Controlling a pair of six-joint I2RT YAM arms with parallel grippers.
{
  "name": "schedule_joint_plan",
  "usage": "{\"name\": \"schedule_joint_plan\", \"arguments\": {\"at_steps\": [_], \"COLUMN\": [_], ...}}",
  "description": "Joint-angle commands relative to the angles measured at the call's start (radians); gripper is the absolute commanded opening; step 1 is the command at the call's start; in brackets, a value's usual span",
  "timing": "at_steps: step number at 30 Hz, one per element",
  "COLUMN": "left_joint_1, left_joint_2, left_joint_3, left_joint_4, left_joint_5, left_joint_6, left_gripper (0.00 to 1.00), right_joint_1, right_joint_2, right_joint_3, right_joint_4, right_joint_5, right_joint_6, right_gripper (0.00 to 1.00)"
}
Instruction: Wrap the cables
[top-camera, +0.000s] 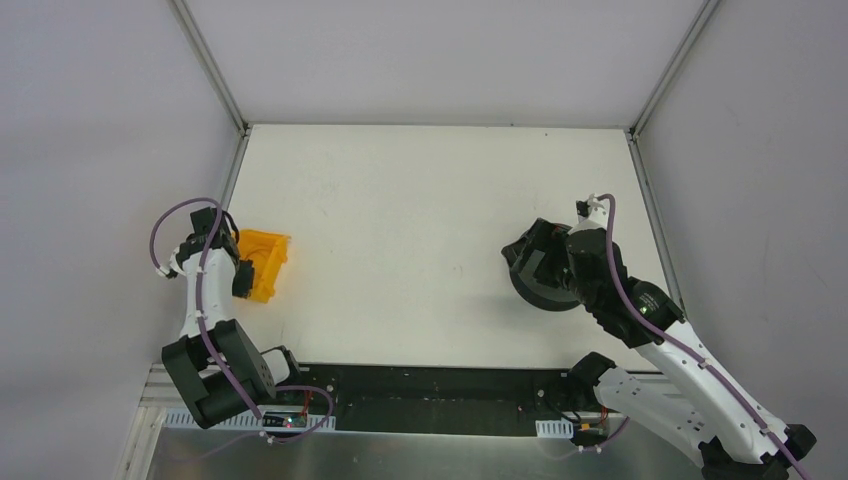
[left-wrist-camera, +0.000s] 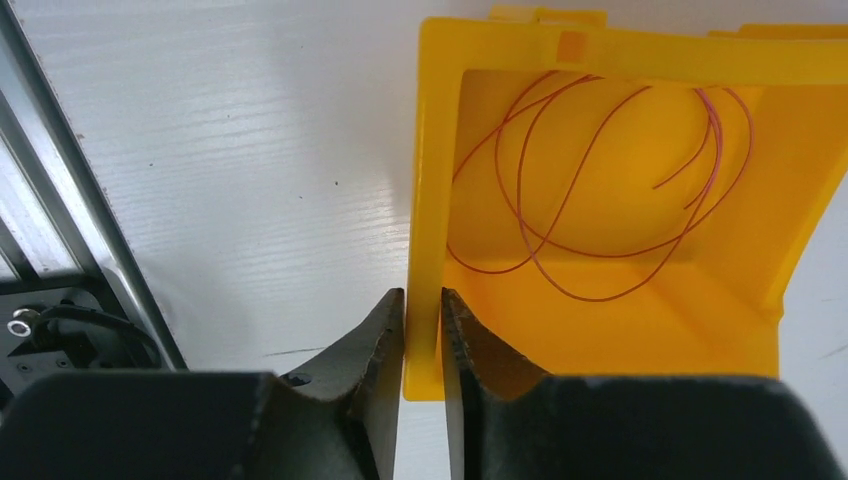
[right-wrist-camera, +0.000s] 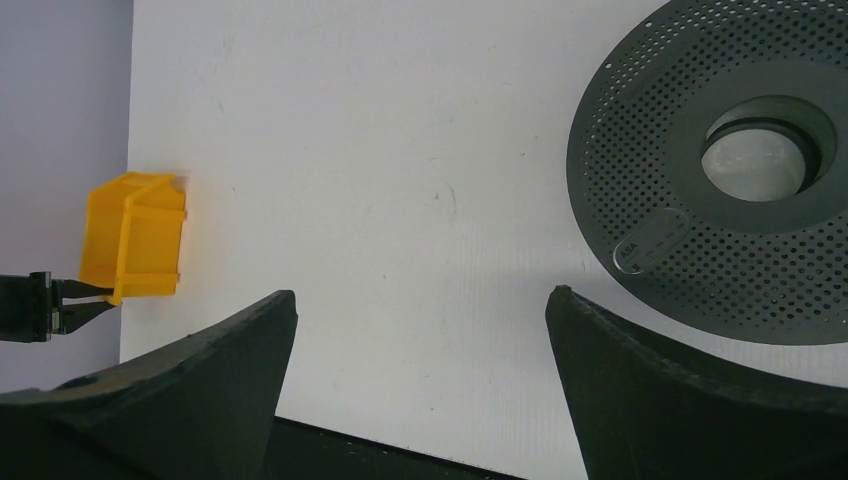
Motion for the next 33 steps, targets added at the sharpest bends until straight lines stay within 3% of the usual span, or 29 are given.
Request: {"name": "schedule_joint_plan", "arguments": {"at_steps": [1, 5, 15, 22, 28, 33], "left_joint_1": [0.009, 0.007, -0.063, -0.063, -0.063, -0.063], "left_joint_2": [-0.036, -0.009, -0.019, 0.055, 0.087, 0.062], "left_joint_3": [0.032, 0.062, 0.078, 0.149, 0.199, 0.235], "left_joint_4": [0.01, 0.029, 0.143, 0.104, 0.047, 0.01], "left_joint_5": [0.007, 0.058, 0.113, 0.163, 0.208, 0.108], "left_joint_6": [0.059, 0.135, 0.479, 0.707, 0.76, 0.759], "left_gripper": [0.14, 0.0, 0.0, 0.0, 0.19, 0.31], "right_joint_1": [-0.004, -0.004, -0.004, -0.004, -0.005, -0.005], "right_joint_2": [0.002, 0.014, 0.016, 0.012, -0.025, -0.08], "right_joint_3": [0.025, 0.024, 0.021, 0.013, 0.03, 0.018], "right_joint_4": [0.011, 0.02, 0.053, 0.062, 0.023, 0.014], "right_joint_5": [-0.014, -0.04, -0.076, -0.097, -0.106, -0.11], "right_joint_6": [0.014, 0.023, 0.029, 0.016, -0.032, -0.055], "right_gripper": [0.99, 0.99, 0.99, 0.99, 0.99, 0.99]}}
